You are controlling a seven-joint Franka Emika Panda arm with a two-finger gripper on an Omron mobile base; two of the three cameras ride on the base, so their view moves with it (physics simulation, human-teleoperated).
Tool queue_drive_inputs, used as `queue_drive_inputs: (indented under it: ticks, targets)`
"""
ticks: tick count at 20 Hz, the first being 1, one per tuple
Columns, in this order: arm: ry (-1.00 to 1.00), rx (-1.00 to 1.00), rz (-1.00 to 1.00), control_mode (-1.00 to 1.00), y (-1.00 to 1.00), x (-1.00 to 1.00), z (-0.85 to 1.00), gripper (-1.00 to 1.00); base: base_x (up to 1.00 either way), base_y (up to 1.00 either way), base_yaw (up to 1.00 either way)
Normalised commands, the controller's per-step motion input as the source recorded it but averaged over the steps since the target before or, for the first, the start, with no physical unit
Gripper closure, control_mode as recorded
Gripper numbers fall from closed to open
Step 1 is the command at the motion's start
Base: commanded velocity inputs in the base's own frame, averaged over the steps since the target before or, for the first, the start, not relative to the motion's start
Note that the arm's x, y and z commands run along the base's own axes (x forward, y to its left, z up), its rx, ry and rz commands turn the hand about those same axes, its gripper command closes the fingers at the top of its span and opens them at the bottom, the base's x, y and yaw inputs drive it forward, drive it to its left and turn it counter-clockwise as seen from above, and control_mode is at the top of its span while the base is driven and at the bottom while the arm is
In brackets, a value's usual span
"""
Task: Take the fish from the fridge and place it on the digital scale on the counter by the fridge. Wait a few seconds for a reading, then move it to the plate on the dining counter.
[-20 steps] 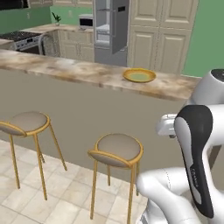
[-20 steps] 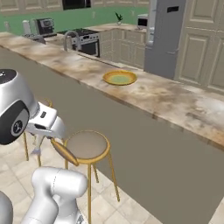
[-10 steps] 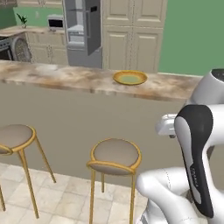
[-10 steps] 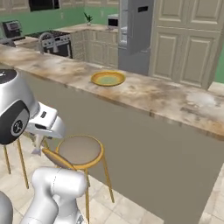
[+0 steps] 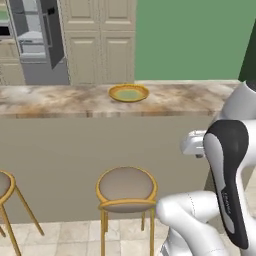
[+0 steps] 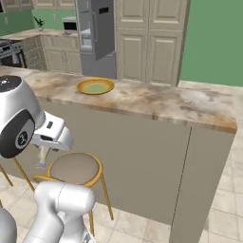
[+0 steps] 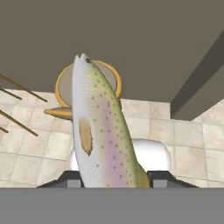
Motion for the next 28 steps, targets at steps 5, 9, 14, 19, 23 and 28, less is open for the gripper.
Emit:
queue_drive_inputs:
  ticks: [5, 9, 14, 19, 23, 28]
  targets:
    - [0.0, 0.0, 0.0, 1.0, 0.0, 0.0, 0.0, 1.0, 0.35, 0.97, -0.41]
    - [0.0, 0.0, 0.0, 1.0, 0.0, 0.0, 0.0, 1.0, 0.77, 0.4, -0.11]
    - [0.0, 0.0, 0.0, 1.0, 0.0, 0.0, 0.0, 1.0, 0.9, 0.02, -0.01]
    - [0.0, 0.0, 0.0, 1.0, 0.0, 0.0, 0.0, 1.0, 0.13, 0.0, 0.0]
    - [0.0, 0.0, 0.0, 1.0, 0.0, 0.0, 0.0, 1.0, 0.0, 0.0, 0.0]
    - [0.0, 0.0, 0.0, 1.0, 0.0, 0.0, 0.0, 1.0, 0.0, 0.0, 0.0]
